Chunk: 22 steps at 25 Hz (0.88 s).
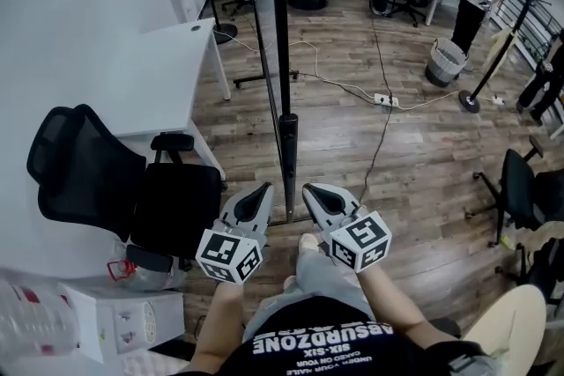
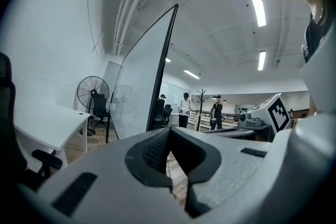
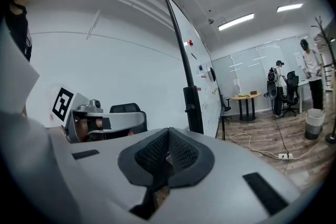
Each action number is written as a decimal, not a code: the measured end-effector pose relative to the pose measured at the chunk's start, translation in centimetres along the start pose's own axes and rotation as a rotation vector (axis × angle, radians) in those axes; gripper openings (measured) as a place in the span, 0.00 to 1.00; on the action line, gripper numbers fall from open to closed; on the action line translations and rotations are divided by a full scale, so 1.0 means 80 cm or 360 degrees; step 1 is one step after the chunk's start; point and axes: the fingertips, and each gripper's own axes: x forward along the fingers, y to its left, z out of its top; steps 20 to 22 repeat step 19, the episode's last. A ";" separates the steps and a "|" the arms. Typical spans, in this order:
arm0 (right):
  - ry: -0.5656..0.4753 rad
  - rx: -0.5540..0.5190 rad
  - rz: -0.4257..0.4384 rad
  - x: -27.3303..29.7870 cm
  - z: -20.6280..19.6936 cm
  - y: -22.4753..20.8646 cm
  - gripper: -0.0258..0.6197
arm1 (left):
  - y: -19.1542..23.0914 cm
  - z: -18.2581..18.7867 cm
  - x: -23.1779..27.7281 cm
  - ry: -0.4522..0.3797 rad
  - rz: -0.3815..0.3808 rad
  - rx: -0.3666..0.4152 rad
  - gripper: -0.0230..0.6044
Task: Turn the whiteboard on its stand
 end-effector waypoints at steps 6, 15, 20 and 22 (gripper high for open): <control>0.0003 -0.0003 -0.0009 -0.004 -0.001 0.008 0.04 | -0.006 -0.004 -0.008 0.0020 -0.0007 0.0041 0.05; 0.0016 -0.0010 -0.0018 -0.005 -0.003 0.017 0.04 | -0.006 -0.008 -0.017 0.0030 -0.0013 0.0041 0.05; 0.0025 -0.0014 -0.0021 -0.010 -0.005 0.017 0.04 | -0.011 -0.009 -0.017 0.0032 -0.0014 0.0035 0.05; 0.0025 -0.0014 -0.0021 -0.010 -0.005 0.017 0.04 | -0.011 -0.009 -0.017 0.0032 -0.0014 0.0035 0.05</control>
